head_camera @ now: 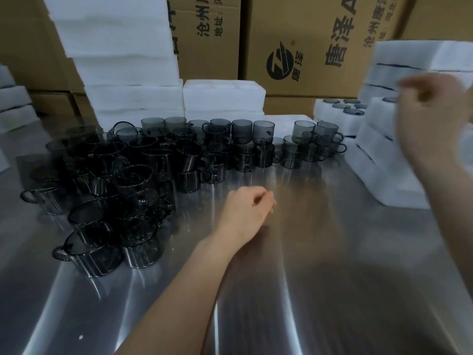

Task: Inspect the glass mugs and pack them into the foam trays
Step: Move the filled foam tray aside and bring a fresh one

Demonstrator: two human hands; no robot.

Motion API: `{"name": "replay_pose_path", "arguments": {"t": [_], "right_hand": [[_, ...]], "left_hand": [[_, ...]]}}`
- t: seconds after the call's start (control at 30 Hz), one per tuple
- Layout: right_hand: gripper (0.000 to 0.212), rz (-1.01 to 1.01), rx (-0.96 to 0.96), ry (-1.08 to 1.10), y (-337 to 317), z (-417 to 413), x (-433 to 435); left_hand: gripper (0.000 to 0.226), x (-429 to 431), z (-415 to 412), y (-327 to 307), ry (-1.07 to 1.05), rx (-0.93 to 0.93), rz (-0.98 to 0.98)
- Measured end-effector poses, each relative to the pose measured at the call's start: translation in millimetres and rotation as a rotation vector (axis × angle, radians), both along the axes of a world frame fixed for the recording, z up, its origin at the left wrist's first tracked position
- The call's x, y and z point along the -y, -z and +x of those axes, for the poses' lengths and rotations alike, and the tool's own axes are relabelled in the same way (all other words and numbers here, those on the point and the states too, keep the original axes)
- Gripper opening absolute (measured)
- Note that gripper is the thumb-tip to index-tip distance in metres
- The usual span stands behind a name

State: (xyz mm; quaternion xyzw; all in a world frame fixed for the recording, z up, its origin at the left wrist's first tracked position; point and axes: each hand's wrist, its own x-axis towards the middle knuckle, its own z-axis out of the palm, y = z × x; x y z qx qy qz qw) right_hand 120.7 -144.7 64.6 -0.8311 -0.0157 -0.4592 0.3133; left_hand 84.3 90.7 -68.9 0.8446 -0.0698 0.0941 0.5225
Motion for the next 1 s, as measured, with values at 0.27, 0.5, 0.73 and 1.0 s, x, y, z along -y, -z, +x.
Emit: {"name": "replay_pose_path", "arguments": {"t": [0.27,0.5,0.73,1.0], "right_hand": [[0.043,-0.466,-0.383,-0.42,3.2,109.7,-152.4],[0.058,-0.54,-0.542,-0.317,-2.7,184.7,-192.4],[0.016,-0.594,-0.447,-0.187,8.0,198.4,-193.0],[0.025,-0.41,-0.29,-0.113,2.7,182.4,-176.2]], "left_hand": [[0.022,0.5,-1.1,4.2,0.061,0.018,0.151],[0.02,-1.6,3.6,14.6,0.065,0.0,0.17],[0.021,0.1,1.2,12.9,0.088,0.026,0.234],[0.019,-0.9,2.6,14.0,0.07,0.042,0.194]]}}
